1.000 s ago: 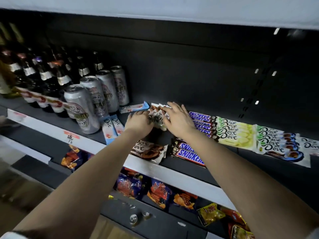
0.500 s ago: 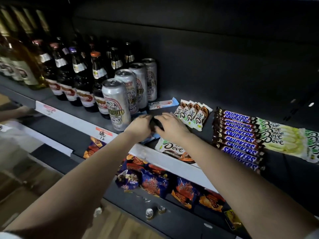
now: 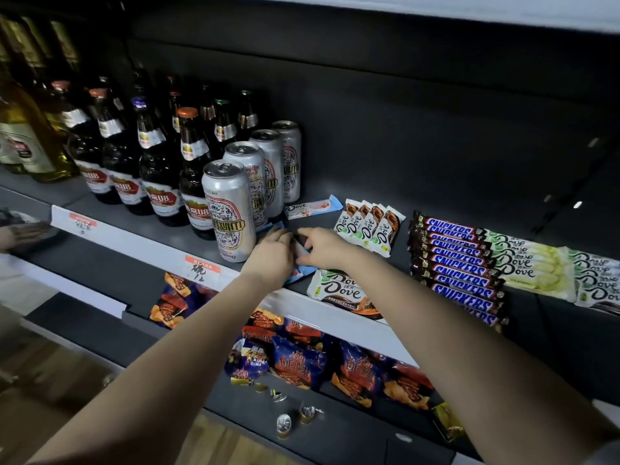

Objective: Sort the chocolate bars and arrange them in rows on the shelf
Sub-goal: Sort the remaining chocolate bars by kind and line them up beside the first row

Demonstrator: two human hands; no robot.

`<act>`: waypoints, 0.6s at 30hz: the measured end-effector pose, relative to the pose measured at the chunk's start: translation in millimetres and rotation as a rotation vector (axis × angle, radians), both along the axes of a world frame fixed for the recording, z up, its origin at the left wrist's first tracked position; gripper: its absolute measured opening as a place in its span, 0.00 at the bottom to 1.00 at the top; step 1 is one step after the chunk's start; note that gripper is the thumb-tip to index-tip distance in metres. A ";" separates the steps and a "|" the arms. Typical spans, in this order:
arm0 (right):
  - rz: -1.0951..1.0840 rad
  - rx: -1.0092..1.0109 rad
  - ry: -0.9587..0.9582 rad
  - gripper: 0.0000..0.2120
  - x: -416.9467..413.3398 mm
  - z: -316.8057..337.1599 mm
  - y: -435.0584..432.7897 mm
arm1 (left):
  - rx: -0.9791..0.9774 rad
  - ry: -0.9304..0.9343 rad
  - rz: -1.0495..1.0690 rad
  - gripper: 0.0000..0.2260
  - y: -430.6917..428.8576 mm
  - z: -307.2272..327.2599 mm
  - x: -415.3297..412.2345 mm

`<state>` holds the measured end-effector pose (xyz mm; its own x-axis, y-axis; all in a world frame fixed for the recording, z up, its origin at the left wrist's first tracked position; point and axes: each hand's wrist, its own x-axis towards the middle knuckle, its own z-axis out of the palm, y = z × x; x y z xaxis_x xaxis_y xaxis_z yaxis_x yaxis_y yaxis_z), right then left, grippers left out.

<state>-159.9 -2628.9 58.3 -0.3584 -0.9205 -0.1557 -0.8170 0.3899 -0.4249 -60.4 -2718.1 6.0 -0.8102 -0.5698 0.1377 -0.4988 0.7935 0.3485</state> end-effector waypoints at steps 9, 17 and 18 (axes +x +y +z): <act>-0.038 0.040 0.010 0.31 6.1 1.8 -4.7 | 0.009 0.066 0.038 0.27 3.9 2.2 0.7; -0.095 -0.020 0.298 0.29 -13.9 -7.4 7.9 | 0.000 0.146 0.077 0.21 12.1 1.0 6.2; -0.079 -0.026 0.297 0.28 -13.5 -11.2 9.4 | -0.005 0.151 0.088 0.21 12.5 0.5 5.4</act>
